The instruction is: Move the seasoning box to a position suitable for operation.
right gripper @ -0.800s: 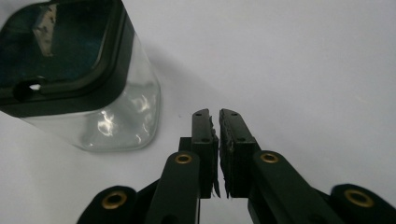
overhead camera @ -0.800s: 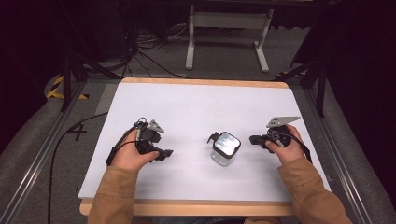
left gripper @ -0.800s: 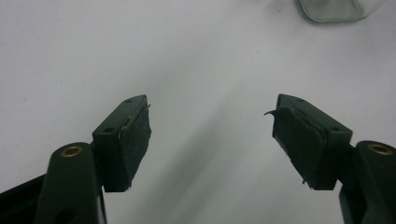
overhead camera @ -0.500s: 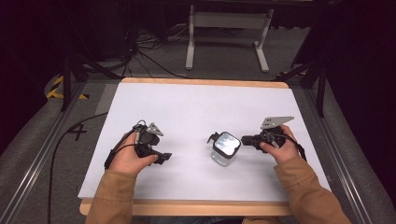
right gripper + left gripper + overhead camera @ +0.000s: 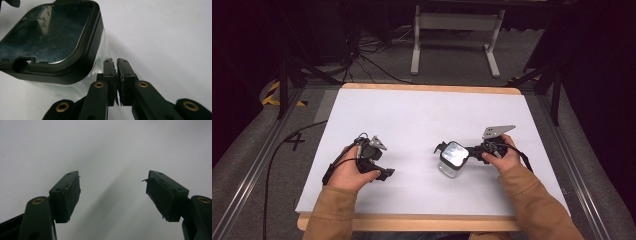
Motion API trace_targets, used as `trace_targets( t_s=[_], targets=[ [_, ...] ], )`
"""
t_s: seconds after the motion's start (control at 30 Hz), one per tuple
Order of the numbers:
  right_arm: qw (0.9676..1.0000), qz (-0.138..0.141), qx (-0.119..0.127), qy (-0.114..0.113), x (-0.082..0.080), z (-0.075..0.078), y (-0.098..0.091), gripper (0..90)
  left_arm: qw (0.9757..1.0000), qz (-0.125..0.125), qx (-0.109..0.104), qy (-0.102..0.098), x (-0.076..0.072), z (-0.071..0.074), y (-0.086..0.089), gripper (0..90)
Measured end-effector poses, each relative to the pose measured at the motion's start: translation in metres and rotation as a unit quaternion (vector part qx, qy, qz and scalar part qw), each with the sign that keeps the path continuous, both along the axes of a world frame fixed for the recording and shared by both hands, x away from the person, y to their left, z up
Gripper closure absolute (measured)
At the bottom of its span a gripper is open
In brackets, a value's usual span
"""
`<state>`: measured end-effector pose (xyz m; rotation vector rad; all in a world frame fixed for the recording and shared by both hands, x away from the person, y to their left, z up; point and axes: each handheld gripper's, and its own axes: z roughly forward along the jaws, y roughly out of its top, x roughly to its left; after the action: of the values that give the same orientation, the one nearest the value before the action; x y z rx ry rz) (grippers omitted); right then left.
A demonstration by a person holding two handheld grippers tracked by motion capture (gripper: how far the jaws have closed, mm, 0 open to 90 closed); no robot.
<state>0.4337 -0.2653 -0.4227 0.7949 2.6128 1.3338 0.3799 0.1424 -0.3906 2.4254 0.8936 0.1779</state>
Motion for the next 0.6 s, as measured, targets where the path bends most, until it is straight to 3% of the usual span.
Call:
trace_targets(
  t_s=[0.57, 0.6],
  targets=[
    [0.9995, 0.011, -0.028, -0.002, -0.011, 0.000, 0.004, 89.4, 0.9999, -0.013, 0.002, 0.005, 0.005, 0.000, -0.010, 27.8],
    [0.9994, 0.010, -0.034, -0.003, -0.012, -0.001, 0.004, 89.5, 0.9999, -0.016, 0.004, -0.006, 0.006, 0.000, -0.010, 27.8]
  ],
)
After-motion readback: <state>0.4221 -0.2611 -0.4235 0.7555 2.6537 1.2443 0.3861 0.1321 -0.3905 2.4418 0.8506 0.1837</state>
